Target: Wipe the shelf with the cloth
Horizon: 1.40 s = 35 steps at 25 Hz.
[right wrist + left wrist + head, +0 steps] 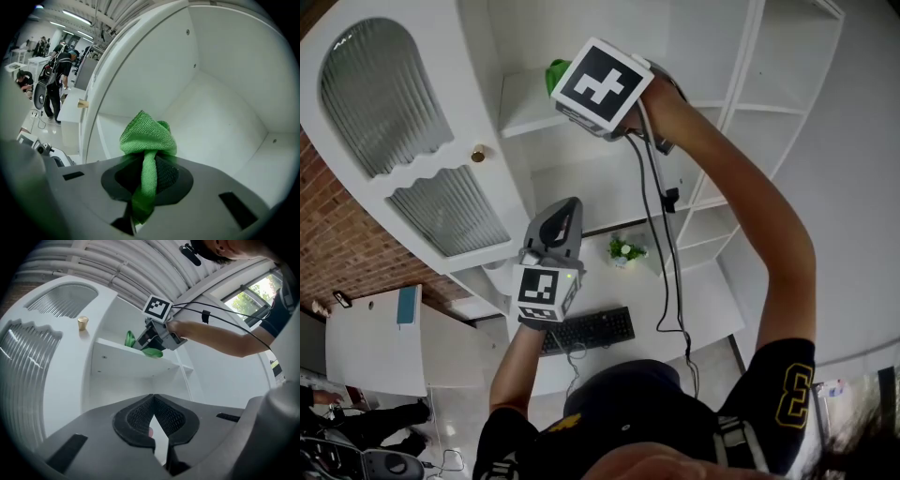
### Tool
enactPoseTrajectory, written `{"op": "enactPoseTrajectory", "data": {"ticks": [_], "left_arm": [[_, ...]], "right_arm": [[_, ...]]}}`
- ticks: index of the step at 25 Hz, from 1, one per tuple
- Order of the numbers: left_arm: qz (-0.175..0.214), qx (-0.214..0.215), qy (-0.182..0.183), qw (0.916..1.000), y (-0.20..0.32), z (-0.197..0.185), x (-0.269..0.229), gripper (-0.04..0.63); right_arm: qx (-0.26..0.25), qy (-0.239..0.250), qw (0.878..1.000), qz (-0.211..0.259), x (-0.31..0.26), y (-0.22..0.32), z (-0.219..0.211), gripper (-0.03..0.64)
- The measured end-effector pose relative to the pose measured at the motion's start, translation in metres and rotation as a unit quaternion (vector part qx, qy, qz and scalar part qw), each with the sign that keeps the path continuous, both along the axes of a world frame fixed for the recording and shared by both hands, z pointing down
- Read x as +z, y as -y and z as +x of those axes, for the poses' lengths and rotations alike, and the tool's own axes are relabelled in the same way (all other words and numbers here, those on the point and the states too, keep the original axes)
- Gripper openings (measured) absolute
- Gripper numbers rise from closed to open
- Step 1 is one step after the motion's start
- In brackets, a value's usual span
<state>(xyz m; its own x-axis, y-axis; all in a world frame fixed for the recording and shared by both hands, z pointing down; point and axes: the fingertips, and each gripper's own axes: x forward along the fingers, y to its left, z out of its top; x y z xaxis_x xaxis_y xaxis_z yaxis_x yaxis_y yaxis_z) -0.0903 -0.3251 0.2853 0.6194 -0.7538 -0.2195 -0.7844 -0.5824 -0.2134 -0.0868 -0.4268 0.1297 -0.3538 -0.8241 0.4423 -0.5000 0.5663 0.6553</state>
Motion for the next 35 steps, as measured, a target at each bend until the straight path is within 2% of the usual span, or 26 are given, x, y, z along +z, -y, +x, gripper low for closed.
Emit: {"op": "enactPoseTrajectory", "data": {"ticks": [13, 19, 26, 29, 35], "left_arm": [[-0.004, 0.044, 0.008, 0.9990, 0.003, 0.038, 0.004, 0.018], [-0.001, 0.052, 0.006, 0.9987, -0.001, 0.048, 0.003, 0.018], [-0.004, 0.054, 0.013, 0.9985, -0.004, 0.055, 0.007, 0.018], [-0.004, 0.053, 0.012, 0.9985, -0.007, 0.058, 0.008, 0.018], [-0.007, 0.043, 0.006, 0.9990, -0.019, 0.050, 0.013, 0.018]], "right_arm": [[0.070, 0.003, 0.998, 0.010, -0.001, 0.008, 0.077, 0.041], [0.109, 0.009, 0.994, 0.021, -0.003, 0.008, 0.122, 0.041], [0.179, 0.019, 0.983, 0.032, 0.001, 0.008, 0.193, 0.040], [0.245, -0.002, 0.969, 0.042, 0.001, 0.001, 0.232, 0.040], [0.212, -0.027, 0.971, 0.109, -0.012, 0.003, 0.217, 0.041]]}}
